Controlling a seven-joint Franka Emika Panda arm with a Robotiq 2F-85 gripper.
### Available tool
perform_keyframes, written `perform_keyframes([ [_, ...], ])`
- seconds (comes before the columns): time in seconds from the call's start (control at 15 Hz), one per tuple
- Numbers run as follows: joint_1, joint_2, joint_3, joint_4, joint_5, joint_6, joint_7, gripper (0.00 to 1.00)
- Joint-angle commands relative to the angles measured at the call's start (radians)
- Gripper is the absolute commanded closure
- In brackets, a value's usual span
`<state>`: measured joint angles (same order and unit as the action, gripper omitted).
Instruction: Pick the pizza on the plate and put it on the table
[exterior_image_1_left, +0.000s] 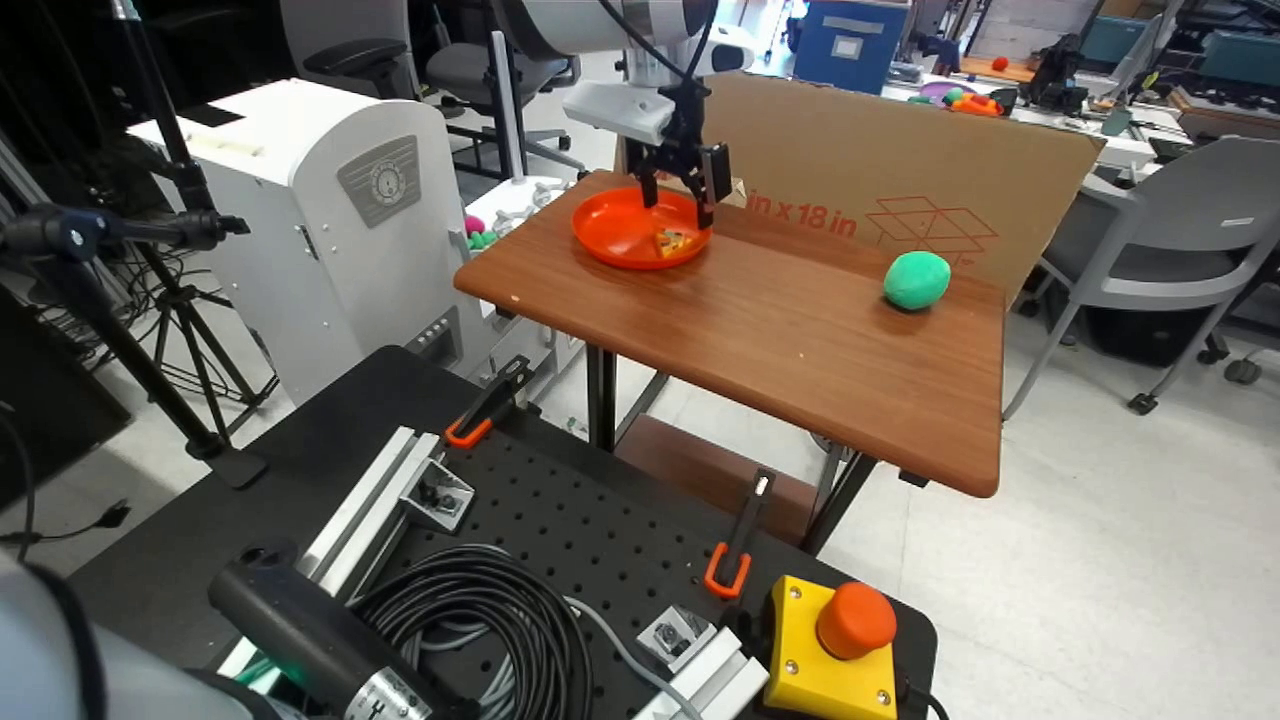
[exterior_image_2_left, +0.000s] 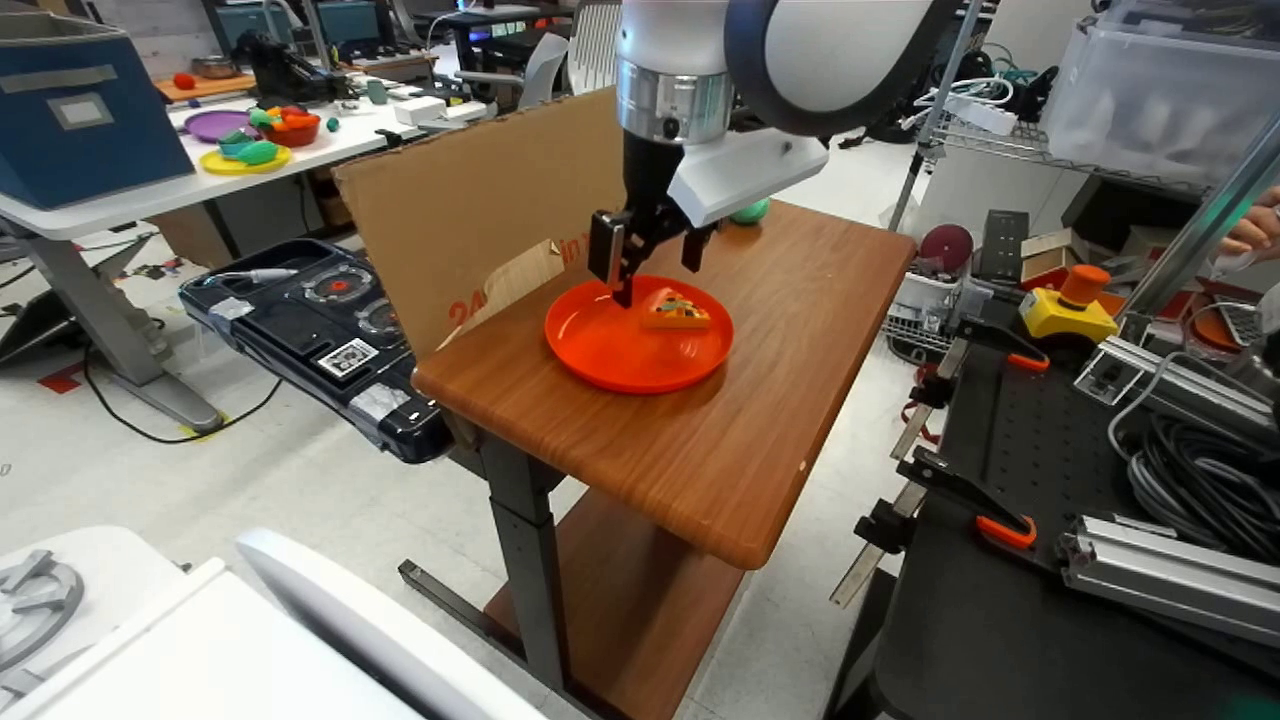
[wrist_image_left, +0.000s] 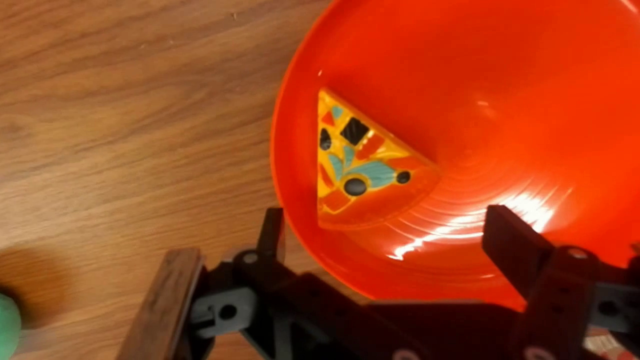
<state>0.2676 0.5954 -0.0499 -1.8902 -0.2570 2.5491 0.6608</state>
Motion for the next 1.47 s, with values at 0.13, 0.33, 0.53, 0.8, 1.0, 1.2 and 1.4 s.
perform_keyframes([
  [0.13, 0.03, 0.086, -0.014, 0.096, 0.047, -0.053, -0.004, 0.0],
  [0.33, 0.032, 0.109, -0.015, 0.124, 0.065, -0.093, -0.004, 0.0],
  [0.53, 0.03, 0.119, -0.011, 0.151, 0.08, -0.138, -0.005, 0.09],
  [0.8, 0.028, 0.12, -0.006, 0.17, 0.09, -0.18, -0.003, 0.51],
  [1.0, 0.022, 0.112, 0.005, 0.178, 0.111, -0.209, -0.006, 0.63],
  [1.2, 0.013, 0.086, 0.027, 0.163, 0.147, -0.222, -0.027, 0.66],
  [1.4, -0.002, 0.015, 0.064, 0.1, 0.204, -0.205, -0.072, 0.67],
])
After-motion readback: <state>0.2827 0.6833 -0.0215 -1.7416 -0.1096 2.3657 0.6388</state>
